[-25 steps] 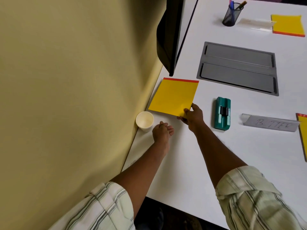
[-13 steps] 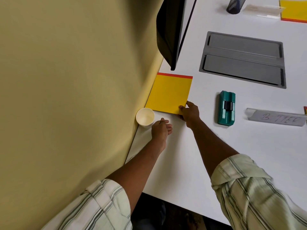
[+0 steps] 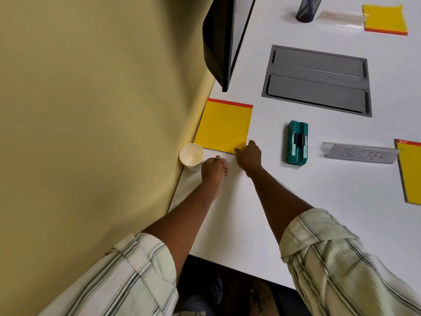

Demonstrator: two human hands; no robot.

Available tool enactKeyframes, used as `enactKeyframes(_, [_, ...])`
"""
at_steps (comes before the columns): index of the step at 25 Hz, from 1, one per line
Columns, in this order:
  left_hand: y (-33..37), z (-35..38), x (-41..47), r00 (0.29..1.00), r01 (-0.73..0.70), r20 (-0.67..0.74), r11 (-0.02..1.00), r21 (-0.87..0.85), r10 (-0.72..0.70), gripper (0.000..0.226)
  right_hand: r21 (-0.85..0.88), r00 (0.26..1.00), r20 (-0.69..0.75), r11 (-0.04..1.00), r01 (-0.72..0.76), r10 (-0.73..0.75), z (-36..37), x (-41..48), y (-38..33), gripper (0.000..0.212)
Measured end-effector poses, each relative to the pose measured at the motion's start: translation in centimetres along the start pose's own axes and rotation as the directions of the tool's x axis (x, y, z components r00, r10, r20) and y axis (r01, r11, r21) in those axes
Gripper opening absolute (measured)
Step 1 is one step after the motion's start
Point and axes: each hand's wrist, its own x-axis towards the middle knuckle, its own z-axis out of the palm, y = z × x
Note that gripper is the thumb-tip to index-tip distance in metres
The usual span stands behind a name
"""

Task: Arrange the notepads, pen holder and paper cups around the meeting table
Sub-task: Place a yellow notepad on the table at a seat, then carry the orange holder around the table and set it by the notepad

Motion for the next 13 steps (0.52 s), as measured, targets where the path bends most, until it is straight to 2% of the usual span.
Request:
enactKeyframes(4, [-0.2,0.5,-2.7,0.997,-0.082,-0.004,0.993,0.082,0.082,0.025,-0.014,0.997,-0.016,0.997,0.082,-0.082,-1.7,-3.5,0.9,0.031])
enactKeyframes(7, [-0.9,1.0,-6.5,0.975,-0.213,0.006,0.938,0.274,0.22,0.029,-0.039,0.992,-0.016,0.991,0.127,-0.128,-4.3,-7.3,1.7,0.036])
enactKeyframes(10, [-2.2,1.4,-11.5,0.913,-0.377,0.065,0.772,0.512,0.403,0.034,-0.134,0.983,0.032,0.974,0.182,-0.179,-7.5,-11.0,2.8,0.043])
enactKeyframes(13, [-3.4,1.6,-16.2,0.816,-0.507,0.121,0.598,0.621,0.566,0.032,-0.331,0.963,0.154,0.907,0.259,-0.219,-10.9,-15.1,4.0,0.052])
